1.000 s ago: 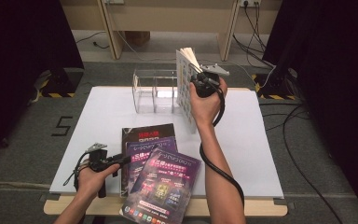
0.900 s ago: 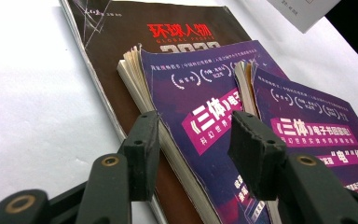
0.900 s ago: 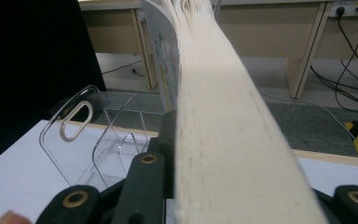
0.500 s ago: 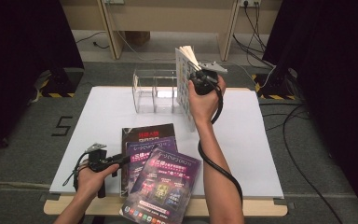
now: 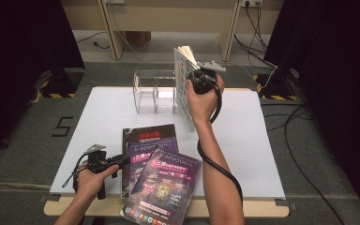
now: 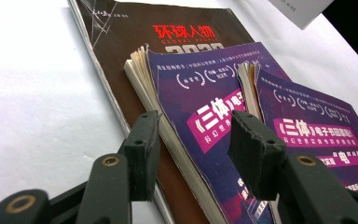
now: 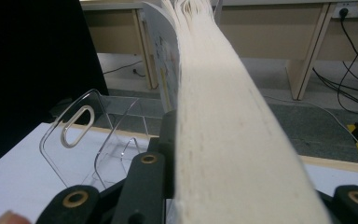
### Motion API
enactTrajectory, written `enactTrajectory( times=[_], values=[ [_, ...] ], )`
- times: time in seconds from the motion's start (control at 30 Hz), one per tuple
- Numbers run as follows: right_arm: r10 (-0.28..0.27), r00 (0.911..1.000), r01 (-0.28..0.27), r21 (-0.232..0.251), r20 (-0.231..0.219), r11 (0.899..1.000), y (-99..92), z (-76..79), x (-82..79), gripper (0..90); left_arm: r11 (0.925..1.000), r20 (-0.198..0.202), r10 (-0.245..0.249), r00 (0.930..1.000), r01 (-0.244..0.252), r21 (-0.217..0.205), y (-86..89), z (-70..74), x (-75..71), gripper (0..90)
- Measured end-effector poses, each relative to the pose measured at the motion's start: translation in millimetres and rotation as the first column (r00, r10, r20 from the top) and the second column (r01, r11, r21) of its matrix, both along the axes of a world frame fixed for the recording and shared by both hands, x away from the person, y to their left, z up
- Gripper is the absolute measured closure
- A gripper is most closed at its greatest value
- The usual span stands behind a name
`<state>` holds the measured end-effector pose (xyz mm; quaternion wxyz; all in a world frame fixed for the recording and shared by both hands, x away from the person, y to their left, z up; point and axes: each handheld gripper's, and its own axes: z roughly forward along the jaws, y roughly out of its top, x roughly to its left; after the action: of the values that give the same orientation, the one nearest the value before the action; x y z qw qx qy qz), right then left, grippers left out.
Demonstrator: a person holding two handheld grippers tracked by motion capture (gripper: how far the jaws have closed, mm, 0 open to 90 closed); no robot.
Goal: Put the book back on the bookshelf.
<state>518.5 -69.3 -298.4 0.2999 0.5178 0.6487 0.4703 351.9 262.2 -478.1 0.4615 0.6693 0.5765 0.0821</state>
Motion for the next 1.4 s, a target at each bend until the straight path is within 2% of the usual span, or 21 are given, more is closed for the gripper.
enactTrajectory(
  times=[0.7,1.1,1.4],
  values=[
    [-0.004,1.0,0.004,-0.007,0.007,1.0,4.8,0.8,10.1,74.5,1.0,-0.003,0.008,1.0,-0.008,-0.001,3.1,-0.7,-0.2,52.5],
    [-0.006,0.9999,0.006,-0.004,0.009,1.0,8.2,1.0,16.5,74.4,0.9997,-0.011,0.009,0.9999,-0.009,-0.02,4.0,-1.3,0.4,52.5],
    [-0.013,0.9999,0.013,-0.003,0.005,1.0,8.3,-1.4,20.9,74.4,0.9998,-0.011,0.008,0.9999,-0.008,-0.018,4.3,-1.1,0.5,52.5]
  ],
)
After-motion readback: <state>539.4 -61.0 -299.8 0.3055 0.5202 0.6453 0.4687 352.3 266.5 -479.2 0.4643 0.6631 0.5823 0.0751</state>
